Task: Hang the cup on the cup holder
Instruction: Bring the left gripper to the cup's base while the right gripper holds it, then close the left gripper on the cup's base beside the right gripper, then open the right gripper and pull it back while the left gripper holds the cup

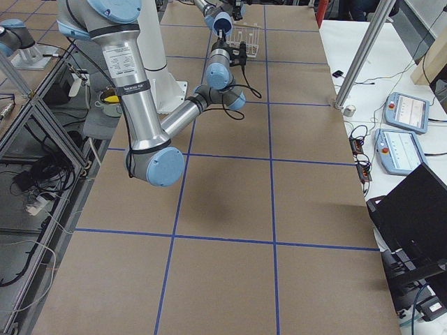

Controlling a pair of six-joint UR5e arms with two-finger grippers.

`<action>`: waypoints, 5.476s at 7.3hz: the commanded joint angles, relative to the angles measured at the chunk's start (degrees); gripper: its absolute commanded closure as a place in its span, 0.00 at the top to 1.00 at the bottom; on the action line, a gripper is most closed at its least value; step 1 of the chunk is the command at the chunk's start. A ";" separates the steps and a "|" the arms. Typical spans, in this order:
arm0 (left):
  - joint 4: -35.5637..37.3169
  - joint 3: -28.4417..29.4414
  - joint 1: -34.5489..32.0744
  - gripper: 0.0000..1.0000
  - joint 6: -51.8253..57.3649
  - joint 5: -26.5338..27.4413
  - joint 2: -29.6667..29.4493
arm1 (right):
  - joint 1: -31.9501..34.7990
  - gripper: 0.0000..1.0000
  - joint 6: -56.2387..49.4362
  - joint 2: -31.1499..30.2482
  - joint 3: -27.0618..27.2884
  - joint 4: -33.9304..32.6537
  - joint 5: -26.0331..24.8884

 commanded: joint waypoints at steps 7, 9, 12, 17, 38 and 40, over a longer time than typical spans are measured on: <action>0.15 -0.70 5.14 0.98 -0.37 0.49 -1.98 | -2.26 0.00 -0.09 1.71 -1.17 -0.06 -3.16; 0.15 -0.79 5.93 0.98 -0.45 0.58 -1.98 | -2.52 0.00 -0.09 1.71 -1.17 -0.06 -4.04; 0.15 -1.05 6.82 0.98 -0.45 0.58 -2.24 | -3.22 0.00 -0.26 1.62 -1.34 -0.06 -4.21; 0.41 -1.32 7.96 0.98 -0.37 0.58 -2.33 | -3.22 0.00 -0.26 1.79 -1.96 -0.06 -4.65; 4.96 -2.38 -1.76 0.00 0.95 -10.02 0.66 | 6.49 1.00 0.00 -6.46 -2.05 1.00 -6.86; 13.63 -2.81 -3.37 0.00 5.32 -10.58 1.53 | 20.61 1.00 -3.93 -7.88 -10.44 -1.36 4.06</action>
